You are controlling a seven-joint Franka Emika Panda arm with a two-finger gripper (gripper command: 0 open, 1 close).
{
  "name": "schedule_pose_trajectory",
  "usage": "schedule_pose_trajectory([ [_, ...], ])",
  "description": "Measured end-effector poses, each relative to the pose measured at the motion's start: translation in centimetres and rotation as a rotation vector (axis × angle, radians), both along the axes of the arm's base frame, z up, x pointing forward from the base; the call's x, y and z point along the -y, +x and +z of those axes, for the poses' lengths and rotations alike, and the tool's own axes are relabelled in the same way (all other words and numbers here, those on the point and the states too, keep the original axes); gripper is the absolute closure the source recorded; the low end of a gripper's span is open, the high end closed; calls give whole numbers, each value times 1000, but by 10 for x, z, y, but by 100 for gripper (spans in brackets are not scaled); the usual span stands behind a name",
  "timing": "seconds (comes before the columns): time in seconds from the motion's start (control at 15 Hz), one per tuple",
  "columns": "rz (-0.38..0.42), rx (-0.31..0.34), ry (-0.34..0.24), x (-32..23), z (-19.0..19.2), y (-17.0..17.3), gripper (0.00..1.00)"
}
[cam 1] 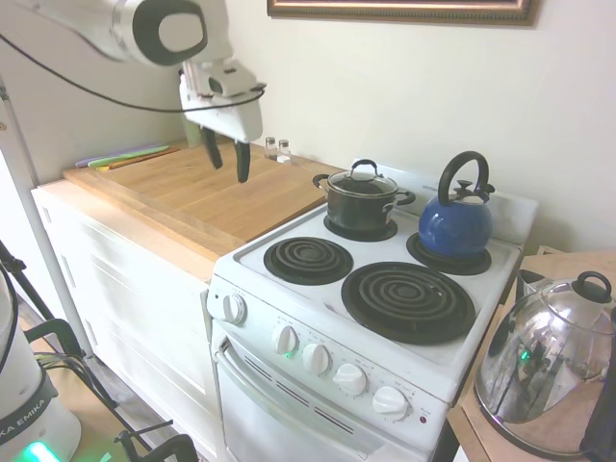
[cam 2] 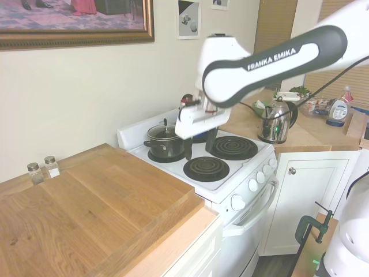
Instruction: Uncover the lid of the pot
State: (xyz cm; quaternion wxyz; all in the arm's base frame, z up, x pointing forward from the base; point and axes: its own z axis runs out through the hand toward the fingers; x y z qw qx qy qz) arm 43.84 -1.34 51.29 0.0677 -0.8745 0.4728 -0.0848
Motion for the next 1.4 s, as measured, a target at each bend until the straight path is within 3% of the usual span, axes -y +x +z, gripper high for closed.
schedule_pose_trajectory([
  [0.2,-98,27,86,46,25,44,0],
  [0.33,-151,43,95,66,32,83,0],
  [0.67,-333,92,-43,76,39,164,0],
  [1.0,-371,122,-49,99,9,213,0],
  [1.2,-371,107,-49,96,-23,240,0],
  [1.27,-372,98,-50,94,-32,247,100],
  [1.4,-382,90,-54,95,-43,254,100],
])
